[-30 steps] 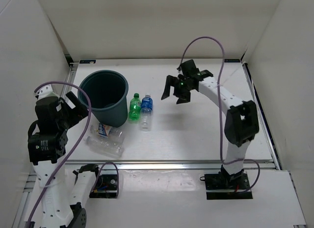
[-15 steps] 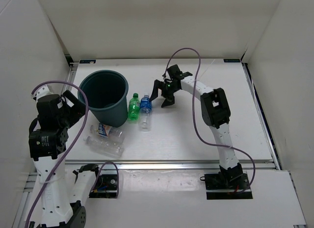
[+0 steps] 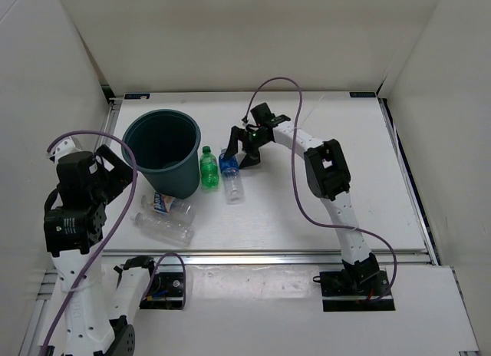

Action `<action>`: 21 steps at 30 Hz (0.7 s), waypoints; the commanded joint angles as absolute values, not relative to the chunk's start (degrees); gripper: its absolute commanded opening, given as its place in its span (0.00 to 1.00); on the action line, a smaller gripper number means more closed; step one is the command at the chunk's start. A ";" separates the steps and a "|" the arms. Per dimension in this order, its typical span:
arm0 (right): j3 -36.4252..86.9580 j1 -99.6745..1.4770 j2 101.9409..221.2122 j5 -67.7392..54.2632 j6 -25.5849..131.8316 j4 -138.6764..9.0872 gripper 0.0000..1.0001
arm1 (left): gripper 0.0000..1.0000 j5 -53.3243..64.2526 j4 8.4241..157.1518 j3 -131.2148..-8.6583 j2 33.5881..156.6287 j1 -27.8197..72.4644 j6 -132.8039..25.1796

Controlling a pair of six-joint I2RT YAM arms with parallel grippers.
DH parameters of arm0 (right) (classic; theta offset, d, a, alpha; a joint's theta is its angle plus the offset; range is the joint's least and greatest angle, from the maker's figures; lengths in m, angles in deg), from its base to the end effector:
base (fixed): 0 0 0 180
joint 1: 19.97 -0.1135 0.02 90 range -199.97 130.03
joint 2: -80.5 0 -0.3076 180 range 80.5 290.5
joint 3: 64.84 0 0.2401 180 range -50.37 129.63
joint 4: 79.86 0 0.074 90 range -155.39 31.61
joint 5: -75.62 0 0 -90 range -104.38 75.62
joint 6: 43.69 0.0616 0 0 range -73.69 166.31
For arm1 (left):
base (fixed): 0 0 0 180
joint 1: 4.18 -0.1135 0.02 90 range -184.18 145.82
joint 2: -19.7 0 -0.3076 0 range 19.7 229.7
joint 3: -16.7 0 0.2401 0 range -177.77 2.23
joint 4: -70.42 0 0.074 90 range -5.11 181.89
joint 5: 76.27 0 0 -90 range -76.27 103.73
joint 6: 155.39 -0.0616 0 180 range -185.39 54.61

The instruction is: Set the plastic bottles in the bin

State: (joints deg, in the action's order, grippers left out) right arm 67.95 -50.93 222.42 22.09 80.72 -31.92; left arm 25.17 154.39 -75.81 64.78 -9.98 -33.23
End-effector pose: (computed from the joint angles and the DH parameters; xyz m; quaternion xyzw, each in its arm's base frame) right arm 0.4668 0.3227 0.1614 -0.0612 0.9131 0.3979 0.0645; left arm 0.0716 0.0196 0.4281 -0.3314 0.8258 -0.0154 0.4561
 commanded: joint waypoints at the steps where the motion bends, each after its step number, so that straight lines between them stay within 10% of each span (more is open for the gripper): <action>1: 66.18 -51.96 224.81 23.67 80.76 -32.78 0.87 | 1.00 26.56 155.56 -76.17 63.30 -9.71 -34.10; 13: 56.24 -49.42 200.96 15.78 81.38 -32.78 0.50 | 1.00 30.50 151.43 -73.28 58.82 -9.71 -35.95; 21: 83.72 -52.40 199.04 10.93 86.04 -37.08 0.42 | 1.00 29.99 149.04 -69.57 54.86 -9.71 -35.42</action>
